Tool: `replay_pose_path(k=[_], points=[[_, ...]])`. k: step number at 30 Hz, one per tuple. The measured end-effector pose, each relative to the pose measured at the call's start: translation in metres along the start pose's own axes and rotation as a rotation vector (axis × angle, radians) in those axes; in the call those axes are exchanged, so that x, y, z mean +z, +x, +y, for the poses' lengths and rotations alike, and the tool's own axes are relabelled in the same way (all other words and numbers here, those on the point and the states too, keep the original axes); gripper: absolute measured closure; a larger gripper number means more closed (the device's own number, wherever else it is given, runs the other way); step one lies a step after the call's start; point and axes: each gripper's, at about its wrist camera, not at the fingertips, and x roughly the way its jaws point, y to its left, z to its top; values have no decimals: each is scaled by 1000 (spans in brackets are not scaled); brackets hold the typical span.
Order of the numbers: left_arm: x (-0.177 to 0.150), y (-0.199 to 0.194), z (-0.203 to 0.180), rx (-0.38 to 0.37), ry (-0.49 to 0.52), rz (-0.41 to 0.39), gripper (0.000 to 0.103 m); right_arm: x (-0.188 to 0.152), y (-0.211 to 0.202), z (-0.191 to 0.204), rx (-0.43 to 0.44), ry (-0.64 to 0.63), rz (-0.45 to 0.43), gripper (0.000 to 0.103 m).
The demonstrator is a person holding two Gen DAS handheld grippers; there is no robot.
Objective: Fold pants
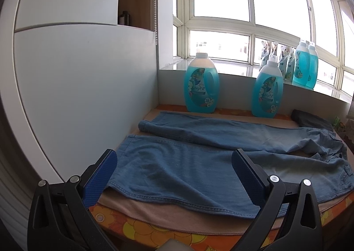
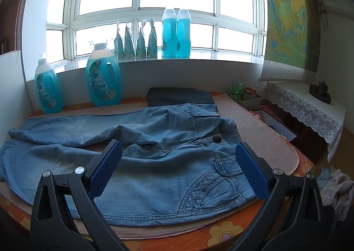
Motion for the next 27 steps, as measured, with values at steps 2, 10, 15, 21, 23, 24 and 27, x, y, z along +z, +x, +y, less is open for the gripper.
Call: replay_pose_path(k=[2,10,15,21,23,24,27], points=[[0,0,0,0,0,0,0,-2,1,1,1,0,0,0],[0,0,0,-2,0,0,0,-2,1,1,2,0,3,0],[0,0,-1,-4,6,0,0,-2,2,1,0,0,3,0],[0,1,-1,-8,7,2,0,-4,3,2,5,-1,8,0],[0,1,-1,-7,8,3,0,-8,3,5,7,-2,9,0],[0,1,-1,-7,9,4,0,-8,3,5,6,-2,9,0],[1,2,-1,-7,8,4,0,-8,3,5,7,-2,10,0]])
